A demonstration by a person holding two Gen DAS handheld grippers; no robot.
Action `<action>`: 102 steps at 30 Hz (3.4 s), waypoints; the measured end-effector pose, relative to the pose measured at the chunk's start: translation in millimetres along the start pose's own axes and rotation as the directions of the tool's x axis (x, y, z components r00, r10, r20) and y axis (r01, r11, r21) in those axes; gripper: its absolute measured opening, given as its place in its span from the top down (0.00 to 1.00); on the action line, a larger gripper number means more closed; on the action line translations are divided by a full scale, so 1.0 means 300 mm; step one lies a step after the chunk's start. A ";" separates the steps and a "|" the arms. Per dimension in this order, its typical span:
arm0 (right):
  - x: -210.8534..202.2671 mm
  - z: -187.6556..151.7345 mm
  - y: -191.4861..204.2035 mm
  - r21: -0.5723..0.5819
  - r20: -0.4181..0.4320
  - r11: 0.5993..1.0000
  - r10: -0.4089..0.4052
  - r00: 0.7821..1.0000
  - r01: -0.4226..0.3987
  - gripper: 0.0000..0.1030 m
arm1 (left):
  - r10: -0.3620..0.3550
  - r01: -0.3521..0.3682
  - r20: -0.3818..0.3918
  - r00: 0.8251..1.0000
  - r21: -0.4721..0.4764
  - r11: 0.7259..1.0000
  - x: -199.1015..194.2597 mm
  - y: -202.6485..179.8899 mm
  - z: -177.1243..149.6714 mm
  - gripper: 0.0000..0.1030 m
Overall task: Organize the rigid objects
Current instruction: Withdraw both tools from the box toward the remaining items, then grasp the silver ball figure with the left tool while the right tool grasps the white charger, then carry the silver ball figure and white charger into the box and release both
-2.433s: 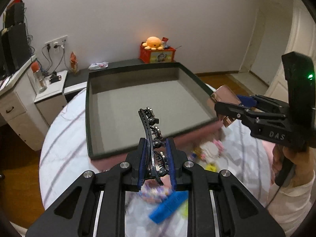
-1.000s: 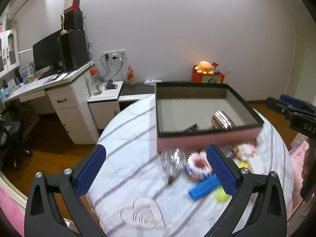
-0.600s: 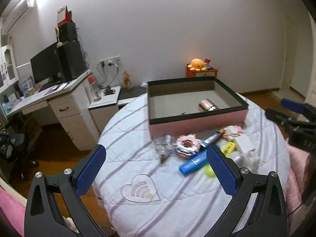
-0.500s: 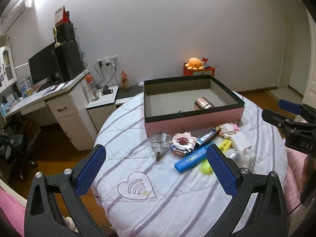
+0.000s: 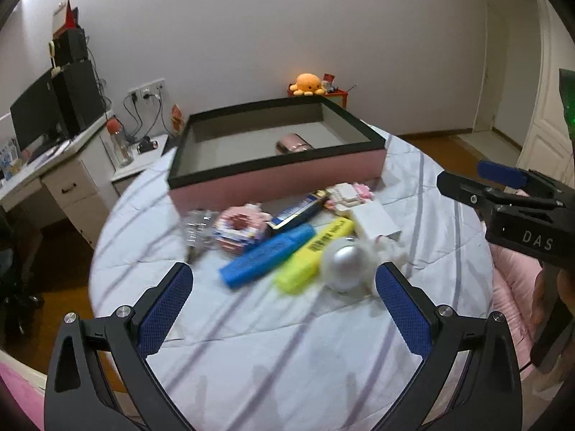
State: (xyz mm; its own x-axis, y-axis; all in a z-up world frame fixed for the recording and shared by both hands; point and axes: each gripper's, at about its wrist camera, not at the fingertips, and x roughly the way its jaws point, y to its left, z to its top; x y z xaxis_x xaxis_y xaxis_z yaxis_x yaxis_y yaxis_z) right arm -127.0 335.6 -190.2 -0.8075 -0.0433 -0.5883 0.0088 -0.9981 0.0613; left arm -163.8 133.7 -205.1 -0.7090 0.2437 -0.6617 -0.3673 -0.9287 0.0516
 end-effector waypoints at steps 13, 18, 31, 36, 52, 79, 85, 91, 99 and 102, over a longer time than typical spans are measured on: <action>0.073 -0.057 -0.125 0.057 -0.060 0.998 0.028 0.998 -0.024 0.20 | -0.037 0.042 -0.099 0.994 0.058 0.997 0.151 -0.186 -0.014 0.00; 0.095 -0.066 -0.147 0.069 -0.072 0.997 0.045 0.996 -0.040 0.20 | -0.023 0.032 -0.105 0.994 0.083 0.996 0.184 -0.203 -0.007 0.00; 0.143 -0.073 -0.149 0.079 -0.103 0.994 0.080 0.991 -0.072 0.20 | -0.098 0.111 -0.147 0.984 0.088 0.990 0.213 -0.173 -0.007 0.31; 0.152 -0.073 -0.112 0.061 -0.113 0.995 0.091 0.989 -0.085 0.20 | -0.145 0.158 -0.146 0.979 0.086 0.984 0.147 -0.141 -0.015 0.31; 0.260 -0.082 0.135 -0.056 -0.212 0.989 0.122 0.970 -0.136 0.20 | -0.117 0.119 -0.159 0.980 0.000 0.993 0.083 0.070 -0.118 0.31; 0.271 -0.089 0.037 0.004 -0.231 0.986 0.163 0.959 -0.167 0.59 | -0.259 0.250 -0.130 0.957 -0.084 0.965 0.103 0.126 -0.156 0.30; 0.242 -0.082 0.044 0.011 -0.222 0.981 0.191 0.956 -0.194 0.59 | -0.244 0.236 -0.111 0.963 -0.079 0.969 0.085 0.129 -0.134 0.30; 0.232 -0.053 0.060 0.012 -0.201 0.975 0.218 0.955 -0.220 0.59 | -0.207 0.201 -0.084 0.975 -0.072 0.977 0.057 0.144 -0.100 0.30; 0.189 0.001 0.099 -0.012 -0.159 0.967 0.248 0.956 -0.253 0.59 | -0.134 0.131 -0.044 0.990 -0.076 0.989 0.031 0.179 -0.039 0.30; 0.181 0.014 0.109 -0.018 -0.149 0.965 0.256 0.955 -0.262 0.59 | -0.123 0.120 -0.026 0.992 -0.085 0.989 0.027 0.190 -0.019 0.30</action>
State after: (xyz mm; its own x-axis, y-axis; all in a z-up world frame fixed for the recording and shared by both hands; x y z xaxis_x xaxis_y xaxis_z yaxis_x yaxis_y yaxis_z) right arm -173.0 301.0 -216.9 -0.6813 -0.3034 -0.6662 0.2305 -0.9527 0.1982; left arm -187.0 81.2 -211.7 -0.6430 0.3484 -0.6821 -0.3973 -0.9131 -0.0918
